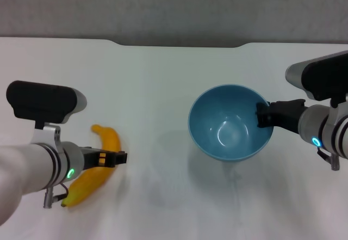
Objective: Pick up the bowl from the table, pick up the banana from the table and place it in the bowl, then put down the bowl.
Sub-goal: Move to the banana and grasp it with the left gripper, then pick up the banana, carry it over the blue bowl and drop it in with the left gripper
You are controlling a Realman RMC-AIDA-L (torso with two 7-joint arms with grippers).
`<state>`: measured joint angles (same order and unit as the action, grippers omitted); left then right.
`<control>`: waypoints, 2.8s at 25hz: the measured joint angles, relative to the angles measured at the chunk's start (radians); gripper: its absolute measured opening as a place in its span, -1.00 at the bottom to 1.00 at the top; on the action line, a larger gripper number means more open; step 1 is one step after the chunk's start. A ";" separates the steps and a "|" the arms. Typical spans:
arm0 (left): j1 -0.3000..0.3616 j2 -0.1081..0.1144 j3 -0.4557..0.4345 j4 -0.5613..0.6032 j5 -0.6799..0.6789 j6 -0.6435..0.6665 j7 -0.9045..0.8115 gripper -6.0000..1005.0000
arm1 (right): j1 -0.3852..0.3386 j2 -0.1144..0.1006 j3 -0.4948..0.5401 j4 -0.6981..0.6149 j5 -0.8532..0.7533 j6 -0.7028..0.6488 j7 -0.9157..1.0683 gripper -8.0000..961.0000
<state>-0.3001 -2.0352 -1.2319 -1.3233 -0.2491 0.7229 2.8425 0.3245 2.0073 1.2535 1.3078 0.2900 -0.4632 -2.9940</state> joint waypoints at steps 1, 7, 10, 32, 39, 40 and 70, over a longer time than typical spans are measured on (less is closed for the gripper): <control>-0.001 0.000 0.001 0.007 -0.002 -0.004 0.000 0.67 | 0.000 0.000 0.000 0.000 0.000 0.000 0.000 -0.90; -0.002 0.000 0.001 0.039 -0.001 -0.033 0.000 0.67 | 0.003 -0.001 -0.004 0.003 -0.001 0.000 0.000 -0.90; 0.000 0.000 0.001 0.059 0.003 -0.054 0.000 0.66 | 0.003 -0.001 -0.007 0.005 -0.001 0.000 -0.001 -0.90; -0.035 -0.002 0.008 0.197 0.029 -0.156 0.000 0.64 | 0.006 -0.001 -0.011 0.009 -0.002 -0.003 -0.003 -0.90; -0.046 -0.002 0.004 0.219 0.026 -0.156 0.000 0.64 | 0.005 -0.001 -0.011 0.009 -0.002 -0.003 -0.003 -0.89; -0.048 -0.002 0.002 0.226 0.025 -0.157 0.000 0.64 | 0.005 -0.001 -0.011 0.009 -0.002 -0.002 -0.003 -0.89; 0.051 0.005 -0.053 -0.030 0.044 -0.140 -0.003 0.02 | 0.008 -0.001 -0.022 -0.004 -0.002 0.008 -0.003 -0.85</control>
<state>-0.2493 -2.0299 -1.2849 -1.3534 -0.2053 0.5824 2.8399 0.3326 2.0064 1.2315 1.3033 0.2885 -0.4556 -2.9974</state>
